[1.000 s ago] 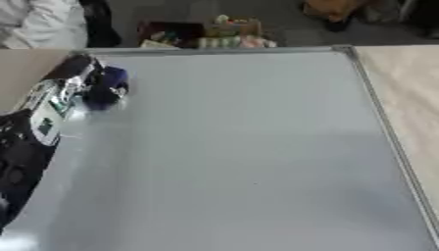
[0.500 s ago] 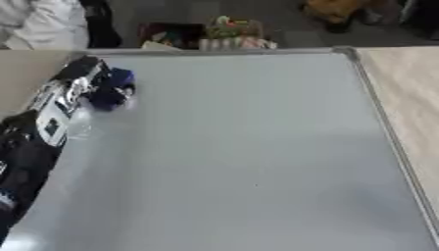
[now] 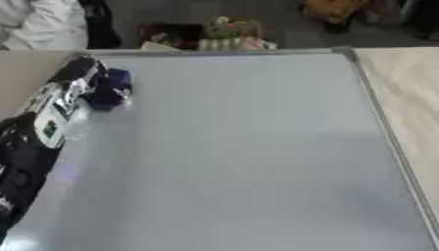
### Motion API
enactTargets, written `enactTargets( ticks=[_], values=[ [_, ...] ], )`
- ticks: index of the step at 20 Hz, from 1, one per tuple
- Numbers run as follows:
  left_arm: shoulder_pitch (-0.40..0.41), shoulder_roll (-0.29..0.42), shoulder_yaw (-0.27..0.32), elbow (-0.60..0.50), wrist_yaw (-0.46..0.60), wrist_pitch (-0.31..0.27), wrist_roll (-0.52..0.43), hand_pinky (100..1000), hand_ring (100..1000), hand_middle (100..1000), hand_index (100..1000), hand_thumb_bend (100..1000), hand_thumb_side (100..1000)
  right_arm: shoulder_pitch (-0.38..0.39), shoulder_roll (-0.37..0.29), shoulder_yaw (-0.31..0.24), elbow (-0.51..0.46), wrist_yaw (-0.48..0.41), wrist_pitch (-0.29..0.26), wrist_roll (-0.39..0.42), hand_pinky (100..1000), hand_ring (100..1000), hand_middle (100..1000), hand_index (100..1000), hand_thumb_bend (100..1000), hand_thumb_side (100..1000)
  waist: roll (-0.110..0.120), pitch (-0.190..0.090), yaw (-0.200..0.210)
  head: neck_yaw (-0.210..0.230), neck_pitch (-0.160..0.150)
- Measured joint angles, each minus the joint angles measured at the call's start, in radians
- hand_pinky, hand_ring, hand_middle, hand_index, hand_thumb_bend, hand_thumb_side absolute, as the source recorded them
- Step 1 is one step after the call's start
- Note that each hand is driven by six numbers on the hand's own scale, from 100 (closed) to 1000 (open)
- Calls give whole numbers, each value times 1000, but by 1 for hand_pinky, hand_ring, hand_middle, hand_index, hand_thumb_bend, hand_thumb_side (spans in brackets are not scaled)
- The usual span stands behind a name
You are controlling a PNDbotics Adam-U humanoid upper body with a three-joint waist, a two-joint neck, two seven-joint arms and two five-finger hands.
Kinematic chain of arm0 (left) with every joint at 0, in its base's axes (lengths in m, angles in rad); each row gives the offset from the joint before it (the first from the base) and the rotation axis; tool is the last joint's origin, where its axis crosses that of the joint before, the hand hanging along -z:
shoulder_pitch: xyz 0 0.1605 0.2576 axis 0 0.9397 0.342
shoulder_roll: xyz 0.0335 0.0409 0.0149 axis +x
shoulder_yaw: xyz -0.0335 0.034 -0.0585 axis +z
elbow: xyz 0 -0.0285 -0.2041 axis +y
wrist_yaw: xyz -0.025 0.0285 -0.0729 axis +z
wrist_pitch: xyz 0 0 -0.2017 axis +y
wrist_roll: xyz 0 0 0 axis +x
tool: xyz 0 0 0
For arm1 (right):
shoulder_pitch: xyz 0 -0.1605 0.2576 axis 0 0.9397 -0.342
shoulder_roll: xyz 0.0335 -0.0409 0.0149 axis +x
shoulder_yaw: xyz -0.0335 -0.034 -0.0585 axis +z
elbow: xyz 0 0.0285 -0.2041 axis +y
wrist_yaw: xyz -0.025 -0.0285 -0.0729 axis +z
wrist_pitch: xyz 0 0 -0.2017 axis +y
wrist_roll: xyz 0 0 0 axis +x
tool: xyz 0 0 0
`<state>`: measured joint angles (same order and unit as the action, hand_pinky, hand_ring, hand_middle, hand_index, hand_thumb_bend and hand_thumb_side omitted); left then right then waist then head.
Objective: Wipe the whiteboard clean with a brush.
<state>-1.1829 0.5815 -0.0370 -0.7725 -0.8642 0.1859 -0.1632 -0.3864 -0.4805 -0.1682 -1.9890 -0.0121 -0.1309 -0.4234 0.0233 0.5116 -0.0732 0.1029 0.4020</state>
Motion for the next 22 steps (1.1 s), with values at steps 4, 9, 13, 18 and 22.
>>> enactTargets(
  ticks=[4, 9, 13, 18, 22],
  values=[
    [14, 22, 13, 9, 1, 13, 16, 408, 474, 341, 608, 100, 412, 1, 0, -1, 0, 0, 0, -1, 834, 793, 681, 845, 100, 1000, -3, -2, 4, -4, 0],
    [29, 45, 22, 19, 3, 22, 28, 409, 474, 343, 607, 100, 409, 1, 0, -3, 0, 0, -1, -4, 834, 793, 681, 845, 100, 1000, -8, -6, 6, -9, -8],
    [32, 55, 28, 26, 3, 28, 36, 409, 474, 343, 607, 100, 410, 5, 0, -4, 0, 0, 0, -5, 835, 794, 680, 845, 100, 1000, -10, -6, 6, -9, -9],
    [32, 58, 28, 29, 4, 30, 41, 408, 474, 341, 607, 100, 413, 8, 0, -4, 0, 0, 1, -7, 834, 794, 680, 845, 100, 1000, -12, -6, 8, -9, -9],
    [33, 60, 29, 31, 6, 28, 44, 408, 473, 341, 606, 100, 414, 8, 0, -4, 0, 0, 1, -7, 835, 794, 681, 845, 100, 1000, -13, -6, 9, -9, -9]
  ],
)
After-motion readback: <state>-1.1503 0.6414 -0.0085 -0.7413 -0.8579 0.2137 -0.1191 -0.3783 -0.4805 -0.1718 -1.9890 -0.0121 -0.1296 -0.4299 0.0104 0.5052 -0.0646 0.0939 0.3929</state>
